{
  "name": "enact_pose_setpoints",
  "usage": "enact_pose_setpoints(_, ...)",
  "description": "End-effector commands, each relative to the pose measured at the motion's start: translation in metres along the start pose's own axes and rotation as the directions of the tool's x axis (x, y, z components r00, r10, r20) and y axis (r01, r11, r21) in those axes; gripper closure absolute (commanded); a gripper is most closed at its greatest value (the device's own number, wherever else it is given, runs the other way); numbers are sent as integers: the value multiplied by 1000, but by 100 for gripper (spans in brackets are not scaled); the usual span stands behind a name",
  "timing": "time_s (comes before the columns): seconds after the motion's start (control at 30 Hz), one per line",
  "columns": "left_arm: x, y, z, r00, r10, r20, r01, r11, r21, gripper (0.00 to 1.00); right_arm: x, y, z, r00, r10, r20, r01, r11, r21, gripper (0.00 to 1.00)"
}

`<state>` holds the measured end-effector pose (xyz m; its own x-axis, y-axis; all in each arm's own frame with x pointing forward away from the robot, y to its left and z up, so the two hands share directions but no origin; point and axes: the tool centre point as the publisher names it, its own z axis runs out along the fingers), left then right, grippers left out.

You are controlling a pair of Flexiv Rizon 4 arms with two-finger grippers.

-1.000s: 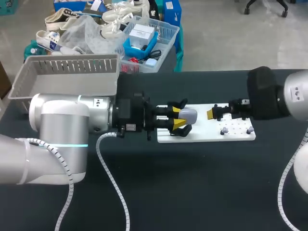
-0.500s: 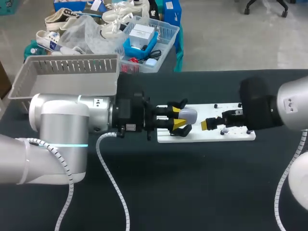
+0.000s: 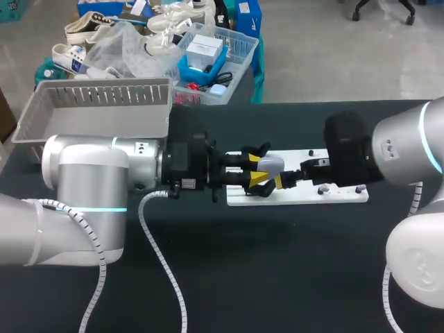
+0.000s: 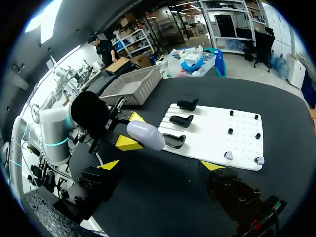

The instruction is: Pick up each earbud case from the left stands, insert the matching earbuds, close the lid, and place the case in the box.

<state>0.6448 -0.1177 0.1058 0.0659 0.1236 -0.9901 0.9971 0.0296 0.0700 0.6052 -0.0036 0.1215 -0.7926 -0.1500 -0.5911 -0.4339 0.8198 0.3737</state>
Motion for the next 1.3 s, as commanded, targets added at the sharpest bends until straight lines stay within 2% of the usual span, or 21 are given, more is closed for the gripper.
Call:
enact_pose_setpoints(0.03,1,0,1,1000,1,2,-1,1000,-3,100,-4,0,8,1000,7,1,-7,996,92,0)
enact_pose_setpoints(0.43,1,0,1,1000,1,2,-1,1000,-3,100,-10,-13,11,999,48,-4,-47,991,122,0)
enact_pose_setpoints(1.3,1,0,1,1000,1,2,-1,1000,-3,100,-17,-14,18,998,55,-15,-52,985,165,0)
